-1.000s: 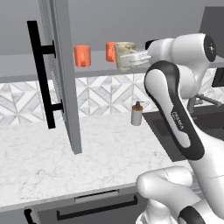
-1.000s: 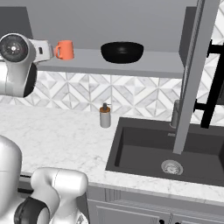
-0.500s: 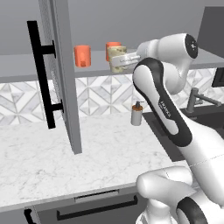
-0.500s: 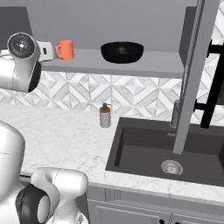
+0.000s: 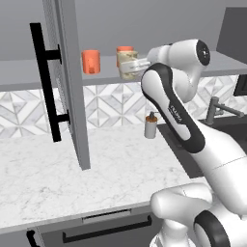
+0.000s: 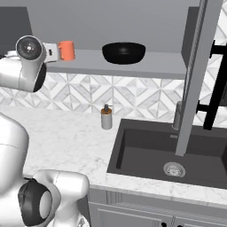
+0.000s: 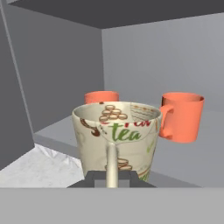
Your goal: Gather all objects into one cabinet and sort the glasses and bowls to opposite sides.
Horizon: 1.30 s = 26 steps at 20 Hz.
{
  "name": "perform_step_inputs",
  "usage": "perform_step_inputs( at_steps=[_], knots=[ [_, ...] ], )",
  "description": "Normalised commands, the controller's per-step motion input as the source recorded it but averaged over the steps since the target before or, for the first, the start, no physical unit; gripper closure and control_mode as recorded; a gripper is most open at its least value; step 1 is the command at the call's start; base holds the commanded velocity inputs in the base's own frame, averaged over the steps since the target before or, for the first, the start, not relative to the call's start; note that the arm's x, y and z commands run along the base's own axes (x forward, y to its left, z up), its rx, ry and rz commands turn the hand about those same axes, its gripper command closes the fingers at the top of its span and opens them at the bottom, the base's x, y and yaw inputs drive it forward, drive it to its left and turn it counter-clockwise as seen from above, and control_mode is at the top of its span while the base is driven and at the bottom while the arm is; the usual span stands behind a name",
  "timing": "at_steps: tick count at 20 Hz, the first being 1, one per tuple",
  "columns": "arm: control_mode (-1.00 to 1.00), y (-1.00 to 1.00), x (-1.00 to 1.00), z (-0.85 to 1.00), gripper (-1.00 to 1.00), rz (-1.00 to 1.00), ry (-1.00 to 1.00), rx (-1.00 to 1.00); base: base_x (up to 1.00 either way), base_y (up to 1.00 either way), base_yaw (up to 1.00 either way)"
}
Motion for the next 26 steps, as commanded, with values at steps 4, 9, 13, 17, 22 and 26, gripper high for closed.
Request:
perform_step_inputs(
  at_steps=[4,9,13,17,22,26],
  knots=[
    [-1.0,0.03,0.41,0.0,1.0,0.0,0.0,0.0,0.0,0.0,0.0],
    [-1.0,0.02,0.29,-0.08,1.0,0.0,0.0,0.0,0.0,0.0,0.0],
    [-1.0,0.05,0.21,-0.21,1.0,0.0,0.0,0.0,0.0,0.0,0.0],
    [-1.0,0.03,0.21,-0.2,1.0,0.0,0.0,0.0,0.0,0.0,0.0],
    [-1.0,0.01,0.36,-0.03,1.0,0.0,0.0,0.0,0.0,0.0,0.0],
    [-1.0,0.0,0.34,0.07,1.0,0.0,0.0,0.0,0.0,0.0,0.0]
  ],
)
